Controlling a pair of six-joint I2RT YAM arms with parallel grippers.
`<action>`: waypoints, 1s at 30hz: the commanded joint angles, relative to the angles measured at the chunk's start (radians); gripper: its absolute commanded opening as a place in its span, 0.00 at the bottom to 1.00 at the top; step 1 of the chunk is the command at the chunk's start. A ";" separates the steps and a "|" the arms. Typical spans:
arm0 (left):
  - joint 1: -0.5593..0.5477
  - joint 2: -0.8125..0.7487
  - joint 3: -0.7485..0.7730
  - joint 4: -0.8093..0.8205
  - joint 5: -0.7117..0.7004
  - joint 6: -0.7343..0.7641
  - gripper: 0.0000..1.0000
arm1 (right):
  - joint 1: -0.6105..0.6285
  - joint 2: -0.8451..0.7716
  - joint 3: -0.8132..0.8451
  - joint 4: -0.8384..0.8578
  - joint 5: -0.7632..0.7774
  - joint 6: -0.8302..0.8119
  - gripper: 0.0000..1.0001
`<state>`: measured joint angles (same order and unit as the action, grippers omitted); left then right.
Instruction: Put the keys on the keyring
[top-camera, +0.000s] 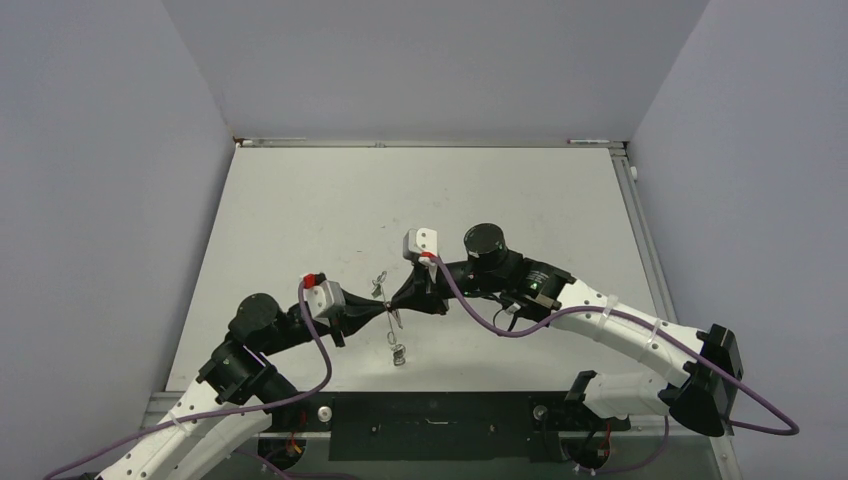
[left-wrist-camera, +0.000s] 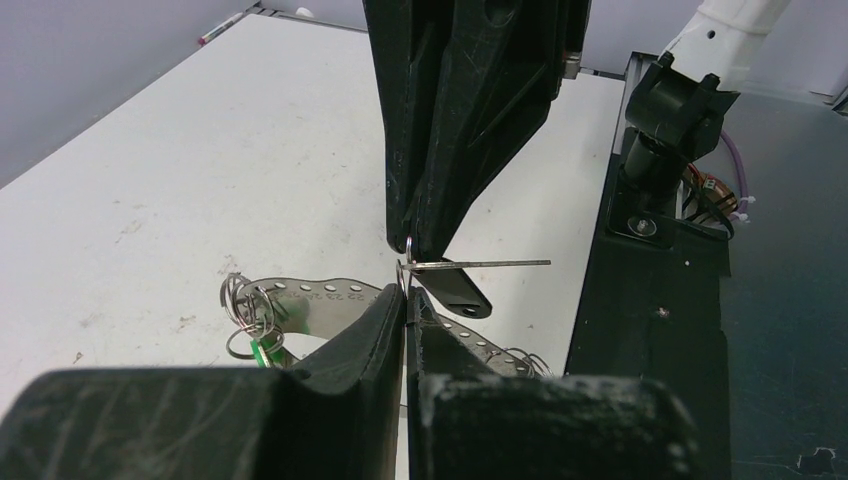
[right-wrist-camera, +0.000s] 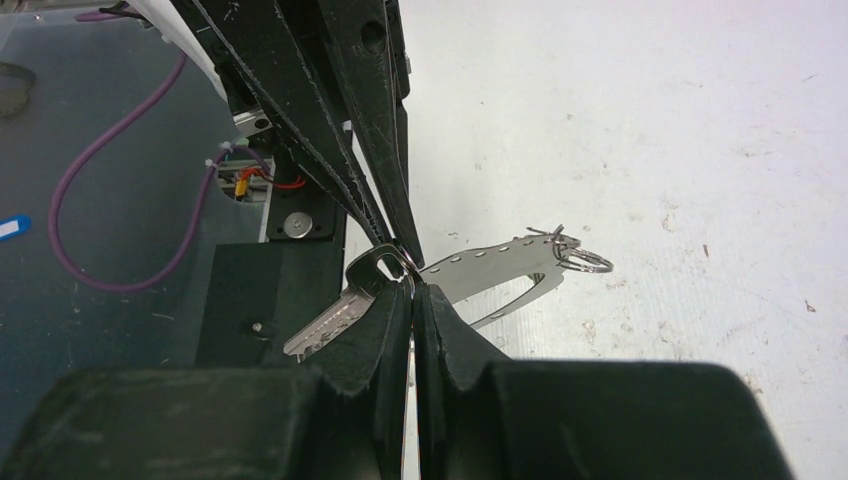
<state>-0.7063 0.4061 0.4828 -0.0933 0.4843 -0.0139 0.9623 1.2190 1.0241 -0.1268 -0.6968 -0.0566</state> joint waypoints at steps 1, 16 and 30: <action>-0.005 -0.010 0.011 0.053 0.020 0.005 0.00 | -0.027 -0.029 -0.006 0.078 0.006 0.012 0.05; -0.005 -0.009 0.011 0.051 0.018 0.008 0.00 | -0.021 -0.007 0.004 0.057 -0.060 -0.001 0.05; -0.005 -0.023 0.019 0.028 -0.050 0.029 0.00 | 0.122 -0.004 0.053 -0.105 -0.010 -0.092 0.05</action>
<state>-0.7063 0.3935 0.4828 -0.1047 0.4641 -0.0135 1.0279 1.2316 1.0267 -0.2188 -0.7097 -0.1074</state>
